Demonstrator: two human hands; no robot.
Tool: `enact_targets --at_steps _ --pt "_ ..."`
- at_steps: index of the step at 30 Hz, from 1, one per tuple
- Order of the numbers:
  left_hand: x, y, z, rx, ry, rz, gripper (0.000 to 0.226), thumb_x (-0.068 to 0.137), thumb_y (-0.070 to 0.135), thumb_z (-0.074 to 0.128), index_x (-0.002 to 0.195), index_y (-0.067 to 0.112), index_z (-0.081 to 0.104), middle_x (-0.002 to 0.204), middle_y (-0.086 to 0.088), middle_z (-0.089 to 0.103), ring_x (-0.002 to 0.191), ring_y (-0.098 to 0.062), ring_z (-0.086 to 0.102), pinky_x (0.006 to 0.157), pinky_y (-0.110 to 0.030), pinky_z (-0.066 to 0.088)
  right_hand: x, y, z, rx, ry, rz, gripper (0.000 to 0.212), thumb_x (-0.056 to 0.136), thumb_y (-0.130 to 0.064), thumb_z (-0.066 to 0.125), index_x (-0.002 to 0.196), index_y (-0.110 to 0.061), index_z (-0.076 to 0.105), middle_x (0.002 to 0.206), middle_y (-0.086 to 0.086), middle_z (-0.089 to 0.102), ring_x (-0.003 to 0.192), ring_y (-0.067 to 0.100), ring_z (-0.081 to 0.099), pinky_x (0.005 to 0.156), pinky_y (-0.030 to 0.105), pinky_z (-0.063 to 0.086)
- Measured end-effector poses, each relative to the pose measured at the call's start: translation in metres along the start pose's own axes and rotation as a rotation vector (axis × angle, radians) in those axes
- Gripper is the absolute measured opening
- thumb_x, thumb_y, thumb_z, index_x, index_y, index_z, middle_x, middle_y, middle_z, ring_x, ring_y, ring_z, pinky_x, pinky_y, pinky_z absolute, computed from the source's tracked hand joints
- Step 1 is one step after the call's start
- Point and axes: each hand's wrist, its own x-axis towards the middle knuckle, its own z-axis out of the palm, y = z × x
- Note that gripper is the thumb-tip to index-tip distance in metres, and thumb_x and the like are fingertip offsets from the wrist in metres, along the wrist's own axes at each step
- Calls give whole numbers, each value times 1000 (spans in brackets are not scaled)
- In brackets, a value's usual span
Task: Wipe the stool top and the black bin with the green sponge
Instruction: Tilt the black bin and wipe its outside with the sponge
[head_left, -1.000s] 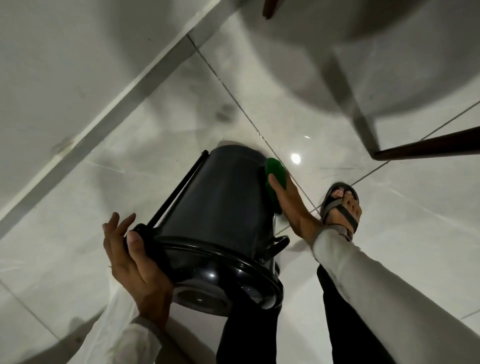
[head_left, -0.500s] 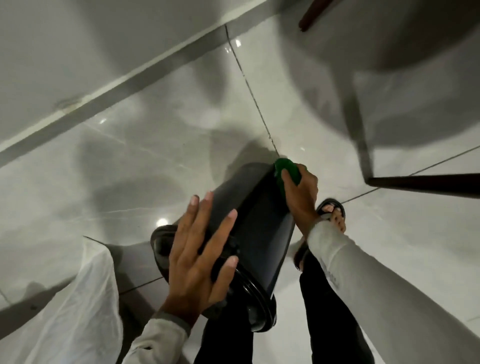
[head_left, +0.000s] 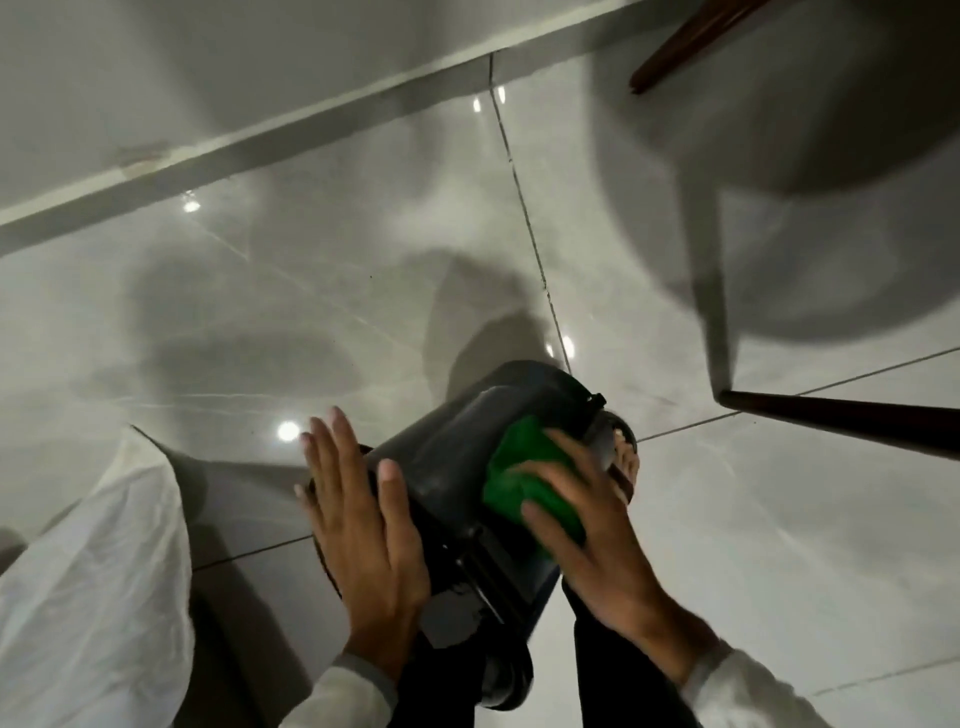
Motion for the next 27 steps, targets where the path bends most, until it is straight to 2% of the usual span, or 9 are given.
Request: enact_targets --at_steps 5,8,11,13,16,19,22,24,27 --pt "-22 -24 7 12 -59 187 63 109 43 25 168 23 17 179 9 14 168 -10 7 137 -43 13 -6 28 12 -97 -65 -49 37 110 -55 39 134 -40 62 157 -10 49 148 1 46 123 11 32" --pt "-32 -36 4 -30 -99 265 60 109 33 29 167 22 20 179 12 16 168 -14 12 136 -35 14 47 78 0 -169 119 210 33 109 -31 53 133 -14 68 142 14 62 137 29 58 120 37 43" --pt "-46 -43 8 -35 -95 307 63 106 27 31 167 17 22 179 2 20 168 -19 14 137 -38 12 80 101 -7 -101 167 481 34 110 -20 54 138 -5 63 142 23 61 135 42 56 116 45 44" --pt "-45 -45 10 -79 -36 205 63 106 28 29 168 22 20 179 1 21 168 -19 11 137 -46 6 72 86 1 -111 125 369 34 108 -22 57 140 -13 65 150 16 56 143 31 53 121 42 41" --pt "-44 -45 11 -62 -30 116 67 103 34 28 168 16 22 179 -1 18 169 -18 7 136 -56 2 7 34 28 -68 -80 -44 36 107 -47 49 143 -50 56 170 -12 31 158 -2 27 131 23 19" --pt "-53 -43 16 -45 -53 137 70 103 36 27 168 12 20 180 -2 15 169 -20 4 135 -60 6 -31 34 26 -89 -262 -220 46 110 -56 43 155 -49 43 176 -9 22 163 8 25 132 18 14" --pt "-51 -48 16 -93 -64 108 68 105 35 27 168 12 20 180 -1 13 169 -17 2 134 -63 10 17 75 4 -111 -110 -57 43 107 -40 55 149 -32 56 166 -1 40 155 -8 31 131 23 26" --pt "-47 -54 14 -74 -98 160 64 106 33 29 166 12 26 179 -1 17 169 -15 7 133 -64 14 66 104 -11 -128 41 190 42 106 -22 61 147 -14 59 154 10 53 150 11 48 125 29 36" --pt "-40 -62 9 -37 -133 269 59 106 28 31 163 12 35 176 3 29 166 -16 20 132 -59 21 105 107 -3 -122 13 391 41 107 -23 61 145 -10 60 157 16 52 146 36 50 123 39 38"
